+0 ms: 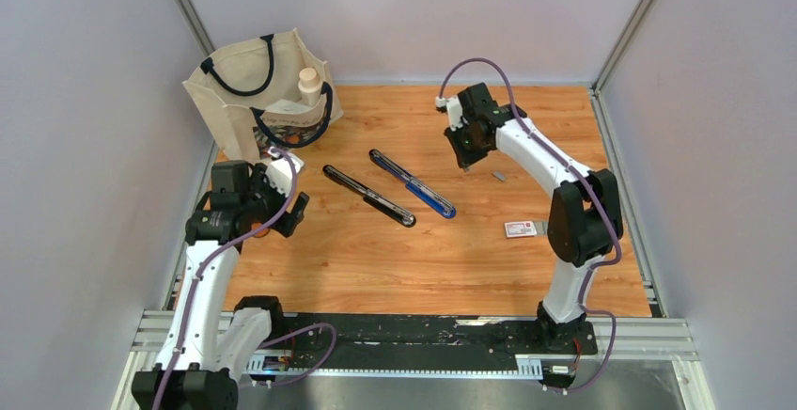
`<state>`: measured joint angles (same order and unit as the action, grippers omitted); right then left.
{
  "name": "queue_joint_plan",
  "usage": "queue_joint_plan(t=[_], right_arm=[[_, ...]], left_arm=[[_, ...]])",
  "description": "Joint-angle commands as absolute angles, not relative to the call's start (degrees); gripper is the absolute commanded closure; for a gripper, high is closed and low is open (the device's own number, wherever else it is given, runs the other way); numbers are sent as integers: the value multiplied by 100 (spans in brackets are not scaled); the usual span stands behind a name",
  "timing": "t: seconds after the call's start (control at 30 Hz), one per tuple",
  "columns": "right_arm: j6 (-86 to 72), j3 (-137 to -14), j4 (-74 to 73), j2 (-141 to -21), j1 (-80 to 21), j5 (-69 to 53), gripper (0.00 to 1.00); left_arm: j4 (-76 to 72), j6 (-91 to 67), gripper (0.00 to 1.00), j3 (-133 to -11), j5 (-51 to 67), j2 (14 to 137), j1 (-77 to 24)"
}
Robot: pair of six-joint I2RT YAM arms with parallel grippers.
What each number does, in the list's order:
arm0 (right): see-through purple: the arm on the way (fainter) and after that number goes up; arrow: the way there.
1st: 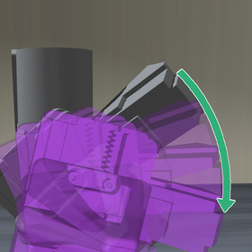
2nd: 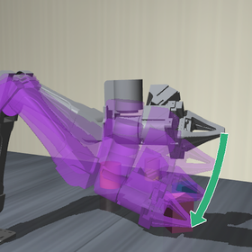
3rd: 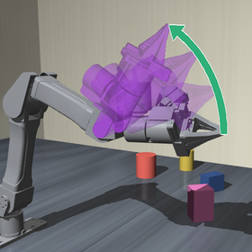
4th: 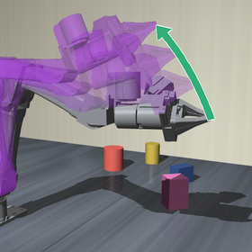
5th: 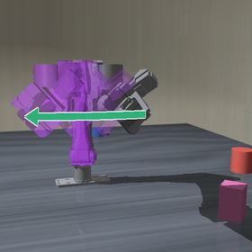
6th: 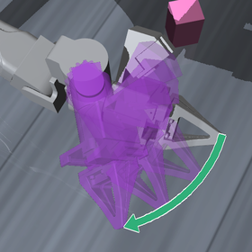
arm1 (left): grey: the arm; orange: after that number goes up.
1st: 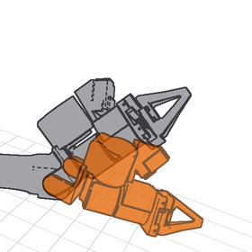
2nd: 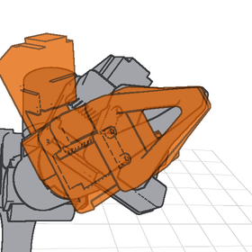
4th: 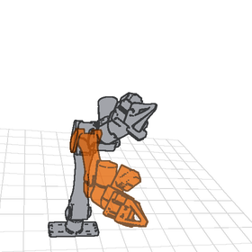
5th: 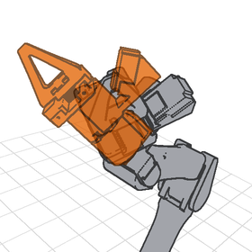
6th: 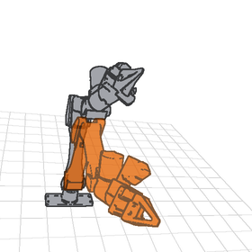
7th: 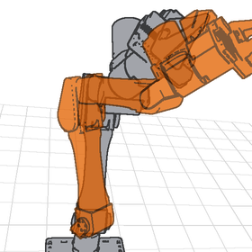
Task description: Load the staples into the stapler
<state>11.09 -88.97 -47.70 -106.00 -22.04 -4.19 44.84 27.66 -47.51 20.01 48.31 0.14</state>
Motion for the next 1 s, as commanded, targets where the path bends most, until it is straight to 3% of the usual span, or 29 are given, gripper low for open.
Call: queue_joint_plan(t=[0.0, 0.47, 0.97], right_arm=[[862, -9421, -4799, -10555, -2741, -667, 83], [791, -10240, -4790, -11707, -4429, -905, 84], [1011, -9721, -4694, -11698, -4641, -993, 85]], left_arm=[[4422, 2857, 10, -4589, 2514, 4781, 422], [4236, 2909, 10, -4368, 2294, 4816, 422], [4298, 2927, 10, -4377, 2320, 4808, 422]])
